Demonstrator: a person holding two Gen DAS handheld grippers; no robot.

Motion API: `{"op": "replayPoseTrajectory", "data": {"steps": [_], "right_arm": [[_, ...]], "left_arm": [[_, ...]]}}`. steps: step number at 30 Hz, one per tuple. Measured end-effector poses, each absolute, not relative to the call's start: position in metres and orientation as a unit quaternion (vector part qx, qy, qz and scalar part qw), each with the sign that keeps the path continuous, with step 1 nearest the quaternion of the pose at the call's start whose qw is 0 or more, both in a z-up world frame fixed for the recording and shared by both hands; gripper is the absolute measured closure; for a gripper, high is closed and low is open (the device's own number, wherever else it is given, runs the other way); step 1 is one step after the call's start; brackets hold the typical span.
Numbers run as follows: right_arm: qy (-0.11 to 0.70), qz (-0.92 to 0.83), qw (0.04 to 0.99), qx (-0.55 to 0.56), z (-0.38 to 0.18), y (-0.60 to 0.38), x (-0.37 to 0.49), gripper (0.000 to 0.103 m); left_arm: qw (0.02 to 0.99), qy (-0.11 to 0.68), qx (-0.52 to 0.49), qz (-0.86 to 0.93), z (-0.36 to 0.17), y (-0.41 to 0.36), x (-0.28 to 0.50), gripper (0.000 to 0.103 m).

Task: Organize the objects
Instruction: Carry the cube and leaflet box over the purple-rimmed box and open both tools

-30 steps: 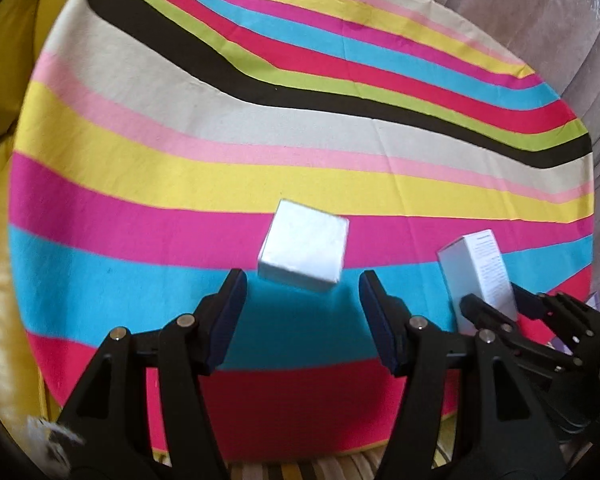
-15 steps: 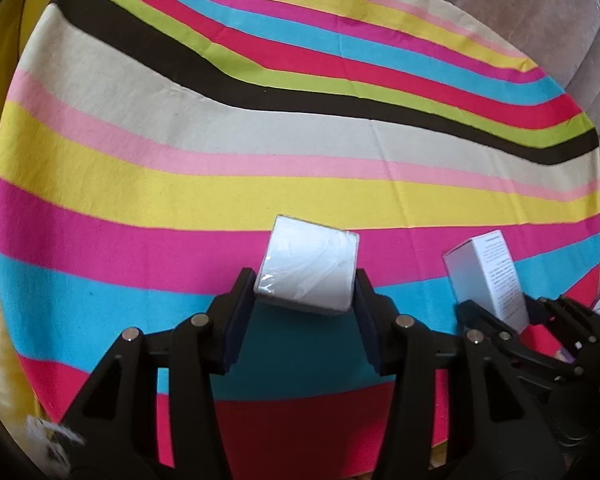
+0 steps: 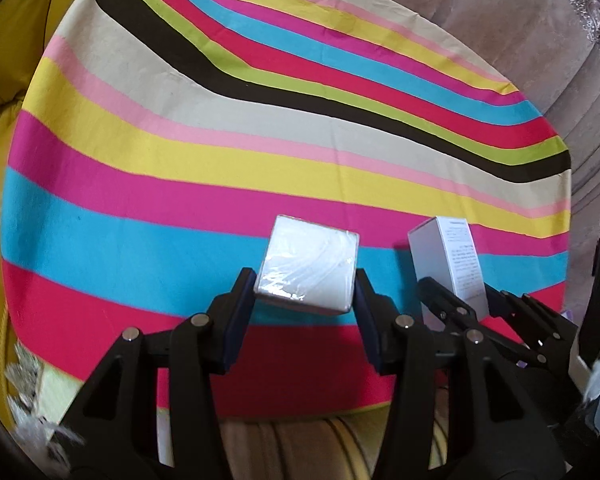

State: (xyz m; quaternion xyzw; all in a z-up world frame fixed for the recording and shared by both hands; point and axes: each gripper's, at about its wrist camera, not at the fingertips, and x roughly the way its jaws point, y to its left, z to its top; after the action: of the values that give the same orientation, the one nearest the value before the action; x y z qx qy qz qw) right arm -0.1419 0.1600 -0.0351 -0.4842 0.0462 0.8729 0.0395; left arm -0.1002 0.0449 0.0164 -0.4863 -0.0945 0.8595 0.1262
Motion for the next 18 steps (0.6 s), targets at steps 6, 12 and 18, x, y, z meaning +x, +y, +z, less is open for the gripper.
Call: {"op": "replayPoseTrajectory", "data": {"steps": [6,12,18], "right_arm": [[0.058,0.876,0.047,-0.477,-0.027,0.175,-0.116,0.061],[0.065,0.878,0.065,-0.469,-0.02,0.19,-0.089,0.061],[0.077,0.877,0.085,-0.466,-0.017,0.21,-0.063,0.061]], "left_arm": [[0.144,-0.093,-0.483,0.859,0.023,0.064,-0.079,0.051],[0.164,-0.08,-0.478,0.859,0.03,0.086,-0.061,0.051],[0.187,-0.067,-0.477,0.856,0.034,0.107,-0.047,0.051]]}}
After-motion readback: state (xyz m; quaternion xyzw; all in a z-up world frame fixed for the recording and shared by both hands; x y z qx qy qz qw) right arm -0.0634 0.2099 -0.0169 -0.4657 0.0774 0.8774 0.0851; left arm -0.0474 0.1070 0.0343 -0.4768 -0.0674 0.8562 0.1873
